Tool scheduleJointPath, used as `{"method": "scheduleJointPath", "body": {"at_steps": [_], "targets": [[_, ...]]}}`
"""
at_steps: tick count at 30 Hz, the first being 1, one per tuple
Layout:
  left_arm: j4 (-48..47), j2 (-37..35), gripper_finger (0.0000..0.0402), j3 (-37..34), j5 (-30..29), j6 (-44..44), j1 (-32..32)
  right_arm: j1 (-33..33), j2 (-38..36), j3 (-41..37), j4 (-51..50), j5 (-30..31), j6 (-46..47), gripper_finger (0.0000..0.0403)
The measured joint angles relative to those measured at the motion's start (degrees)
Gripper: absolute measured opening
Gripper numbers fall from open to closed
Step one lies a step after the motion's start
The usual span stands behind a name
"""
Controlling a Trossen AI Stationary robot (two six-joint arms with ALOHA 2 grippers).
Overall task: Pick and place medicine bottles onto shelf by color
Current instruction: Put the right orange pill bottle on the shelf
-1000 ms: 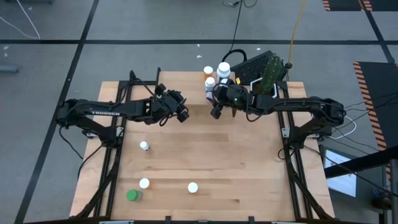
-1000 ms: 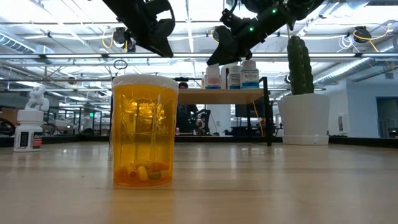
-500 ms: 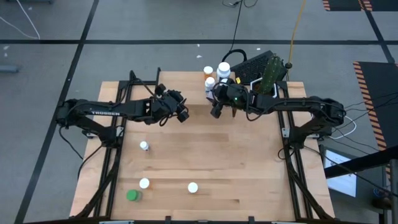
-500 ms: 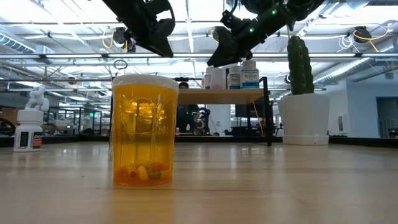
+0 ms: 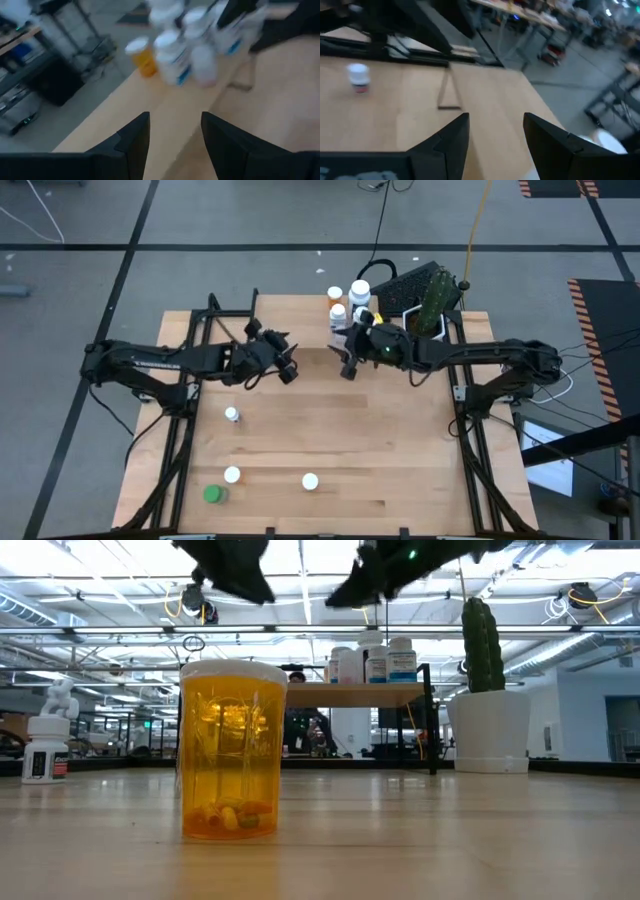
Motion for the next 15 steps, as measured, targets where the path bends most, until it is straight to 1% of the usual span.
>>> {"method": "scheduleJointPath", "body": {"at_steps": [2, 3, 5, 6, 8, 10, 13, 15], "targets": [[-0.37, -0.75, 0.0179, 0.06, 3.78, 1.98, -2.70, 2.96, -1.26, 0.00, -0.89, -0.06, -1.52, 0.0183], [-0.55, -0.74, 0.0179, 0.06, 7.14, 2.60, -4.13, 4.58, -1.88, 0.02, -1.10, -0.13, -2.32, 0.0183], [-1.12, 0.20, 0.0179, 0.06, 13.66, 1.71, -7.30, 8.34, -2.90, 0.02, -2.69, -0.23, -3.58, 0.0183], [-1.33, 1.03, 0.0179, 0.06, 15.67, 0.45, -9.05, 10.36, -3.20, 0.02, -3.21, -0.21, -3.87, 0.0183], [-2.90, 2.51, 0.0179, -0.05, 16.05, -3.19, -13.23, 14.57, -3.59, 0.02, -4.80, -0.24, -3.56, 0.0183], [-2.86, 3.97, 0.0179, -0.05, 16.03, -6.23, -17.43, 18.63, -2.98, -0.08, -4.65, -0.26, -1.30, 0.0184], [-0.49, 7.69, 0.0179, 0.00, 16.94, -9.52, -23.19, 24.12, -0.89, -1.33, -4.53, -0.22, 2.47, 0.0194], [3.46, 11.04, 0.0180, -0.03, 17.08, -9.96, -26.19, 26.92, 0.89, -2.06, -4.63, 0.32, 6.24, 0.0204]]}}
